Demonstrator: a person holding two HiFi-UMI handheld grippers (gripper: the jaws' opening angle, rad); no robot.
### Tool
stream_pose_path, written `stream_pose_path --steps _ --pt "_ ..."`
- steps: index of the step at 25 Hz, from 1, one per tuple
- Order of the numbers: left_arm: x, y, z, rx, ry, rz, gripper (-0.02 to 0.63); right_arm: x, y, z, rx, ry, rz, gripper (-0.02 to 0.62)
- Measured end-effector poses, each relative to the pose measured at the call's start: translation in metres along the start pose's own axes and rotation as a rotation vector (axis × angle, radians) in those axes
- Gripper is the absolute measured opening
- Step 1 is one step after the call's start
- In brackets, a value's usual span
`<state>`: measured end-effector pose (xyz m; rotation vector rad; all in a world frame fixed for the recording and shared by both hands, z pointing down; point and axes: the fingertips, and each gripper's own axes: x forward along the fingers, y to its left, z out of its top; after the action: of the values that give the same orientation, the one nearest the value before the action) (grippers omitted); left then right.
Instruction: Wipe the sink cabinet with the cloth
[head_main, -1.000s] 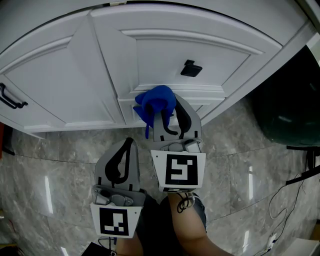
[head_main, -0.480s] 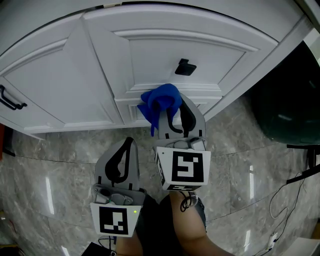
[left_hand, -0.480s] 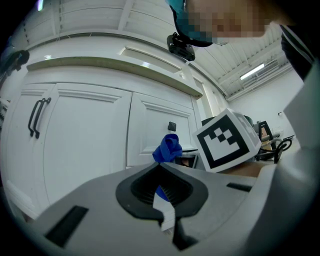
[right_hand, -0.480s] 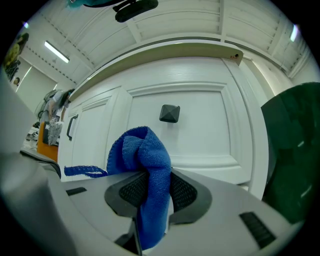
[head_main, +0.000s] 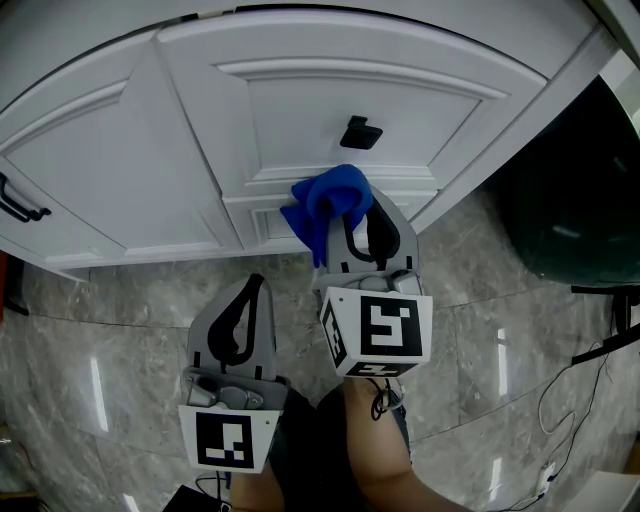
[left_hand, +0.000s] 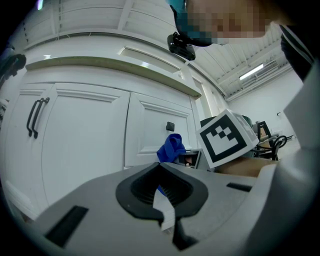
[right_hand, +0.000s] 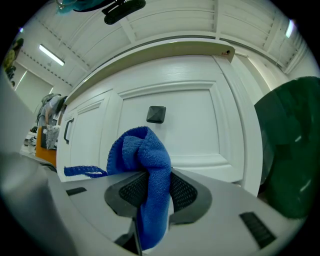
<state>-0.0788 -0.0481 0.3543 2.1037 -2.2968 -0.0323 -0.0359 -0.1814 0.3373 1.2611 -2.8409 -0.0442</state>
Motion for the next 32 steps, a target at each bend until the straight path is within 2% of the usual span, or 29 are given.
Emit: stream_pose_path --steps 32 --pt "0.006 -0.007 -0.004 0.017 0.015 -0.006 0.000 -0.014 -0.058 0.000 0.078 -0.006 -0.128 0.117"
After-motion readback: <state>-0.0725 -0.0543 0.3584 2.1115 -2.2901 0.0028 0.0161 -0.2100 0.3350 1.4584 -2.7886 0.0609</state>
